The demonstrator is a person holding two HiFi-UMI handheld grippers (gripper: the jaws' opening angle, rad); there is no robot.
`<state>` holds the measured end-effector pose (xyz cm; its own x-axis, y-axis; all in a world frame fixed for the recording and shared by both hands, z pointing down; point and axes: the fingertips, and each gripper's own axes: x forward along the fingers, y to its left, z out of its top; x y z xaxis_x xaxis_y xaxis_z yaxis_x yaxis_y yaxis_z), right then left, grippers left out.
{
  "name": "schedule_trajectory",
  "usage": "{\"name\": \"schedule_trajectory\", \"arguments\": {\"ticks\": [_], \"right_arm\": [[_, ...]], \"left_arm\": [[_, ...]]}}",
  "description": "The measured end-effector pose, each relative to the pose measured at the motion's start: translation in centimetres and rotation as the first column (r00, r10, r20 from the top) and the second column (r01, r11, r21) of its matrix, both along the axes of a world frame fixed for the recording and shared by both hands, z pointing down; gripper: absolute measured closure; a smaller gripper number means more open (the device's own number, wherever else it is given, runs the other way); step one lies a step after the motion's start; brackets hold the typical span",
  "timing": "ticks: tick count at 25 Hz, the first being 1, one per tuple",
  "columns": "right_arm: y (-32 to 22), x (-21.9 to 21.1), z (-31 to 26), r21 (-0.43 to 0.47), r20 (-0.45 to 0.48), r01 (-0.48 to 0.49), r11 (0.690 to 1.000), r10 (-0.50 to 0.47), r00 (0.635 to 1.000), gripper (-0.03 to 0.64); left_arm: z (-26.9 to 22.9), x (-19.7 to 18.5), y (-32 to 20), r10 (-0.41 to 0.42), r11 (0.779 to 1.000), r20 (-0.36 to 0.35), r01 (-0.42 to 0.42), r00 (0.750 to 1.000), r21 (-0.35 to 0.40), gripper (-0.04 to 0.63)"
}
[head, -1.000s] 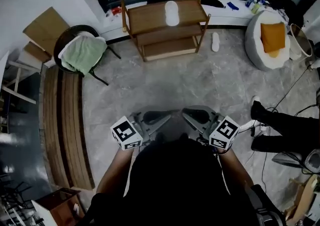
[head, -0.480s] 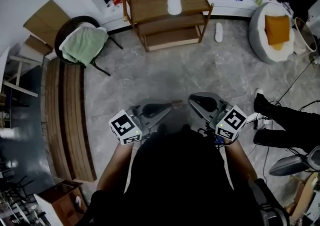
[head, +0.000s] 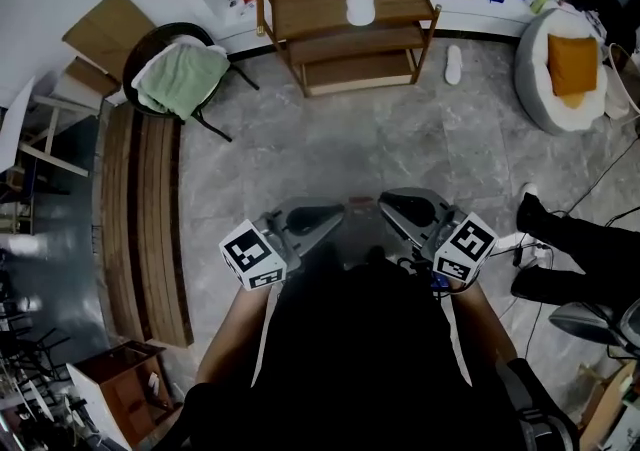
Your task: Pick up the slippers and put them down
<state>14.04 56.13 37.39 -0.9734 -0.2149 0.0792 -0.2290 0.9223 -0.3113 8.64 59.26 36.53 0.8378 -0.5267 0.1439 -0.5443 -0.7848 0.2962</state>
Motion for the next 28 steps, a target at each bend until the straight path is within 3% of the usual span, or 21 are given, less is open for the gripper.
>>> {"name": "schedule_trajectory", "arguments": {"ticks": [10, 16, 22, 28], "right_arm": [[-1.3, -0.9, 2.6, -0.073, 0.017, 0.022, 0.997, -0.02, 1.0, 0.581], [-5.8, -2.4, 3.4, -0.058, -0.034, 0.001, 0.998, -0.003, 0.999, 0.581], [-12.0, -7.1, 1.4, -0.026, -0.049, -0.037, 0.999, 0.036, 0.998, 0.581], [-18.2, -9.3, 2.0, -0.081, -0.092, -0.166, 0.983, 0.158, 0.983, 0.581]], "left_arm": [[2.2, -0.4, -1.4, 0.002, 0.998, 0.005, -0.002, 1.0, -0.065, 0.584], [2.3, -1.9, -6.8, 0.019, 1.0, -0.033, -0.02, 0.999, -0.023, 0.584], [1.3, -6.6, -12.6, 0.043, 0.999, -0.081, -0.043, 0.996, 0.005, 0.584], [0.6, -10.0, -17.9, 0.091, 0.995, -0.096, -0.088, 0.991, 0.042, 0.584]]}}
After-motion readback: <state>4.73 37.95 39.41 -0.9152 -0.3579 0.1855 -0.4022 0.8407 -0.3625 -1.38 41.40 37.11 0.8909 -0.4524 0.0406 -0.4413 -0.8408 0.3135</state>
